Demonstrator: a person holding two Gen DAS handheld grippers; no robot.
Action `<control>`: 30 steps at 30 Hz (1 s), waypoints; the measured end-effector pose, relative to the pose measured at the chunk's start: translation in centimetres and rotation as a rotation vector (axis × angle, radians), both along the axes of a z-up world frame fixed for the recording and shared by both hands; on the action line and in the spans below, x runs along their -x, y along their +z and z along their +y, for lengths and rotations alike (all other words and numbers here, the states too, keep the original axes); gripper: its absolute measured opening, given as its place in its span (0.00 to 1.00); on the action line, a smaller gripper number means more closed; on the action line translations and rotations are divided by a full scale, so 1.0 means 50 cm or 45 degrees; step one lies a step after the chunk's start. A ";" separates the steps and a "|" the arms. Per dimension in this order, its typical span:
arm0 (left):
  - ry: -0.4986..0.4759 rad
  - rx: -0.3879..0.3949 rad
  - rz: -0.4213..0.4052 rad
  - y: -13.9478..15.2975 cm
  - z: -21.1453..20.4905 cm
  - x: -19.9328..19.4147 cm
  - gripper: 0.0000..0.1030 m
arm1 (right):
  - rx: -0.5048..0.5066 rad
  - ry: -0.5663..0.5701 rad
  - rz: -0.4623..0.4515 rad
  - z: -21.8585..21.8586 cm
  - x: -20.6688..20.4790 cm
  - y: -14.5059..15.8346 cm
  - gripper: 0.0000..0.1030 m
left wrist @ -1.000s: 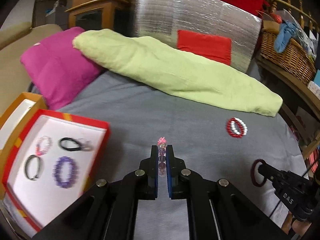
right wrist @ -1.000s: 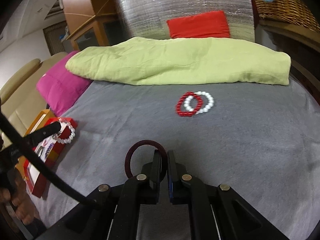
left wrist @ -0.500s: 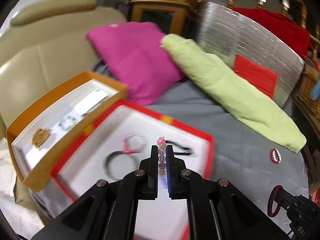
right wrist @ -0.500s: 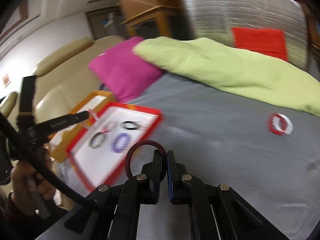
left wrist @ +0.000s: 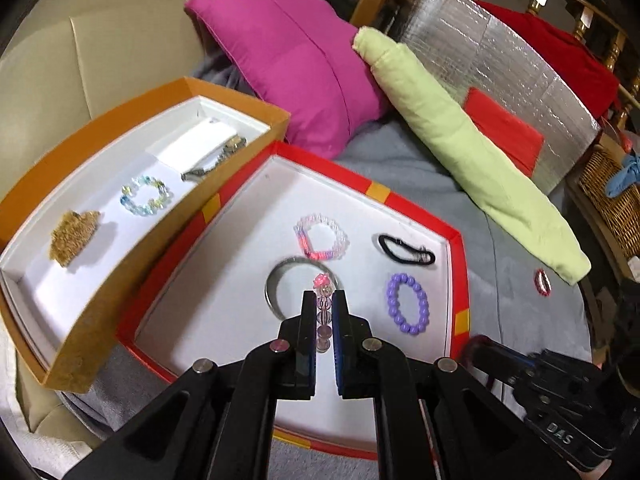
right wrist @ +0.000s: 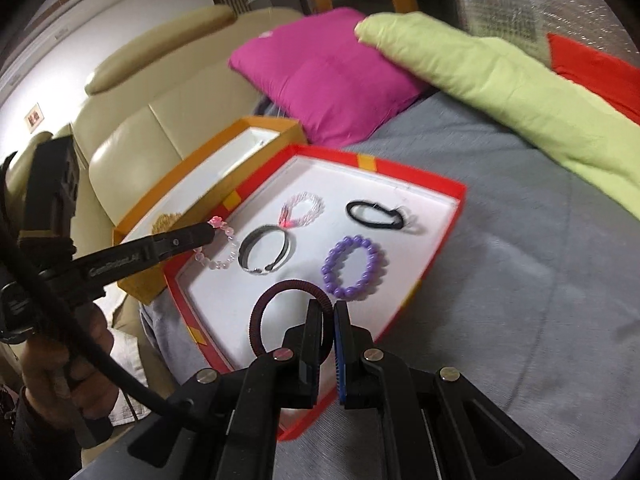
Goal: Organize jewelry
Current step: 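Carry the pink-and-white bracelet and dark red bangle toward the red-rimmed tray, then lower both items into the tray and open both grippers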
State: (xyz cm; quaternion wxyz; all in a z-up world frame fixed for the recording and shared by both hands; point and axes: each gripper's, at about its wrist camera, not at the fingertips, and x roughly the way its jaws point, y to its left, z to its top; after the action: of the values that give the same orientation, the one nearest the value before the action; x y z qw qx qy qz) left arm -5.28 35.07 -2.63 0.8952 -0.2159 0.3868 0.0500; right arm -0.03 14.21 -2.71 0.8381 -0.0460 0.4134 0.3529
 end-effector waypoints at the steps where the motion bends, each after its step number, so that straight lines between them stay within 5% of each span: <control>1: -0.010 0.015 0.009 -0.005 0.001 0.001 0.07 | 0.008 0.007 0.008 0.009 -0.003 -0.006 0.06; 13: 0.009 -0.048 0.182 -0.075 0.032 -0.009 0.07 | 0.090 0.047 0.062 0.059 -0.024 -0.056 0.06; 30: 0.089 -0.195 0.236 -0.072 0.039 -0.011 0.07 | 0.147 0.060 0.074 0.096 -0.049 -0.070 0.06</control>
State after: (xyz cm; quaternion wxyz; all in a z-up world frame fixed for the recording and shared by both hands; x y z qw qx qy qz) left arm -4.75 37.02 -6.21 0.8671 -0.1545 0.4553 0.1302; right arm 2.44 19.03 -6.23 0.8133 -0.0937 0.4559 0.3493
